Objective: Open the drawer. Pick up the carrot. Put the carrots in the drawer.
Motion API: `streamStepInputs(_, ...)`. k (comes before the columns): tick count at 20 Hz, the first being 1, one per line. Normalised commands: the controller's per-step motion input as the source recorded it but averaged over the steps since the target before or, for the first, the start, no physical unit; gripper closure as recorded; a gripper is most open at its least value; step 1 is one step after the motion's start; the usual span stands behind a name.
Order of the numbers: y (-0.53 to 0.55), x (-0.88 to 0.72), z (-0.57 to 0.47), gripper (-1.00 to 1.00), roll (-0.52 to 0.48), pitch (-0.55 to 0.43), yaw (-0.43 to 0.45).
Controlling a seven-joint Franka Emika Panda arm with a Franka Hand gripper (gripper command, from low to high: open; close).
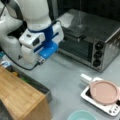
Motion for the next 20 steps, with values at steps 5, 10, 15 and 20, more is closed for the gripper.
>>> streamStepInputs(5,-0.19,0.19,-0.06,-1.00,0.009,0.023,0.111)
streamStepInputs(10,-0.01,-0.09,-0.02,-1.00,-0.010,0.012,0.085)
streamStepInputs(15,0.02,-0.43,-0.04,-1.00,-0.011,-0.019,0.090)
streamStepInputs(20,-0.05,-0.54,-0.16,-1.00,-0.027,-0.108,0.094)
